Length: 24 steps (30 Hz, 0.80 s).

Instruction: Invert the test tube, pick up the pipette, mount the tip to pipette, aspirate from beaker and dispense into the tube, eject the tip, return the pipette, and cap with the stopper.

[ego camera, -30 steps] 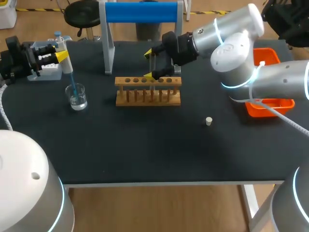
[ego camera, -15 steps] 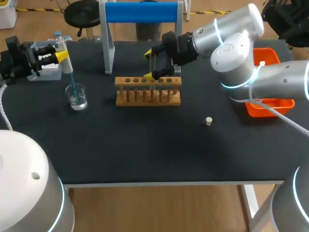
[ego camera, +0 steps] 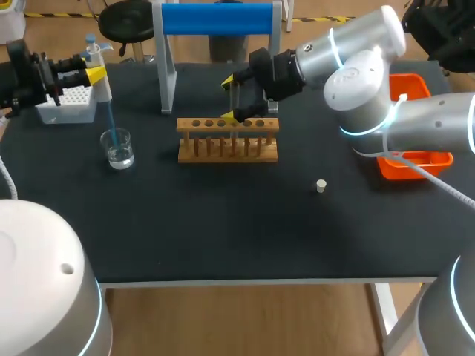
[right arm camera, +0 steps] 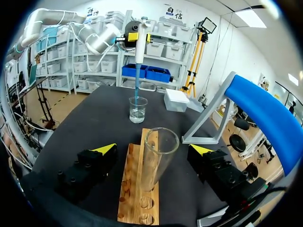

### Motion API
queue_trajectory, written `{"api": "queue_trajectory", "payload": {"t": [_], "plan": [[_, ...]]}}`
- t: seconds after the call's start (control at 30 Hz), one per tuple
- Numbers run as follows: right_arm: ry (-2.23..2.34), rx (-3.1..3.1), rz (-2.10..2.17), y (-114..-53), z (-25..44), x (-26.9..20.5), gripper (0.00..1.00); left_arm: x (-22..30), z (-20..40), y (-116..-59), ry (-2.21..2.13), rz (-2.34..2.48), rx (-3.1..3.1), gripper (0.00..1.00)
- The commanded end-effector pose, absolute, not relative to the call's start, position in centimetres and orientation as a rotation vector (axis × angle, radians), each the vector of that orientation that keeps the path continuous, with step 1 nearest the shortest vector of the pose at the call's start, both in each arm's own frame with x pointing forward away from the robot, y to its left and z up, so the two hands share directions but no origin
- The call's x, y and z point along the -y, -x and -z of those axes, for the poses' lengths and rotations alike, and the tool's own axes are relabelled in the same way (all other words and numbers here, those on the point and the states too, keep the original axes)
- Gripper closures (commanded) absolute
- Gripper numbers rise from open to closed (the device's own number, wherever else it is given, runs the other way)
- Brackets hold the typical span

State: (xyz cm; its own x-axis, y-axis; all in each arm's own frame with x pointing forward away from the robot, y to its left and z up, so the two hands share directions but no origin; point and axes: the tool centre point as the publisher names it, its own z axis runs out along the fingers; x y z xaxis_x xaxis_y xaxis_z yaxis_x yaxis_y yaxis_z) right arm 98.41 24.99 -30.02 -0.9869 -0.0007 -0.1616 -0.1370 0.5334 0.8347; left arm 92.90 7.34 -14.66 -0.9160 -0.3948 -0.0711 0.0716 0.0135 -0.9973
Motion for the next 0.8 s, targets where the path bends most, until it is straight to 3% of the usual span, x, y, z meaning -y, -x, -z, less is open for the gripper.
{"api": "queue_trajectory", "payload": {"t": [0.03, 0.8], "plan": [[0.122, -2.630, -1.446, -98.6, 30.0, -25.0, 0.00, -6.8, 12.5, -91.8, 0.355, 1.915, -1.983, 1.00], [0.098, -2.641, -1.468, -98.5, 30.1, -25.0, 0.00, -0.9, 2.7, -90.1, 0.284, 1.960, -1.931, 1.00]]}}
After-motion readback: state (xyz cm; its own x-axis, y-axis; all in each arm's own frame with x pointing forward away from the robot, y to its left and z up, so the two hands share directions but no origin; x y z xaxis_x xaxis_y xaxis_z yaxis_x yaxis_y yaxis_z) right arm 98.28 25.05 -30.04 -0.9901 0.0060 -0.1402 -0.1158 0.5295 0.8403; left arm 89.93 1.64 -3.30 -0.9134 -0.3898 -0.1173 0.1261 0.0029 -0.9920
